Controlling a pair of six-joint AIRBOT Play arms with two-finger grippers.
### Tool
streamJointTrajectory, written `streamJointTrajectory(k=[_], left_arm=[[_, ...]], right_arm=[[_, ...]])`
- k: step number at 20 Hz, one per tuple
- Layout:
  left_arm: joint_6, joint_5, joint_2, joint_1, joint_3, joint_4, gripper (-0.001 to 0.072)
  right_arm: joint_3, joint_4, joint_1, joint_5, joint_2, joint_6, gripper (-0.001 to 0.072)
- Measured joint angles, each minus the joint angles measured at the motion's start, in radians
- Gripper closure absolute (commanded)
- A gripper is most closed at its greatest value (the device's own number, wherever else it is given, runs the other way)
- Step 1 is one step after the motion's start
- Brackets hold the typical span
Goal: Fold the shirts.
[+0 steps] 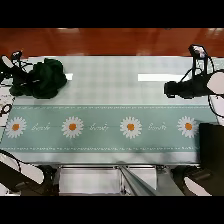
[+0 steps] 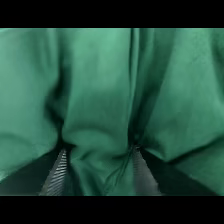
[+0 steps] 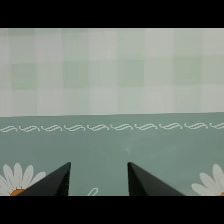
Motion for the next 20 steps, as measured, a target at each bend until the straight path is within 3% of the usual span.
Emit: streamJointTrajectory(k=[5,10,20], left_arm=[[-0.018,-0.142,0.0,-0.027,0.097,-0.029,0.0682],[-0.063,-0.19,0.117,-0.056,0.31,-0.194,0.0683],[-0.103,-0.017,0.577,-0.19,0.434,-0.35,0.0683]], right_arm=[[0.0,0.001,0.0,0.0,0.0,0.006,0.0301],[-0.001,0.016,0.0,0.007,0.015,0.002,0.0301],[-0.001,0.034,0.0,0.017,0.285,-0.029,0.0301]])
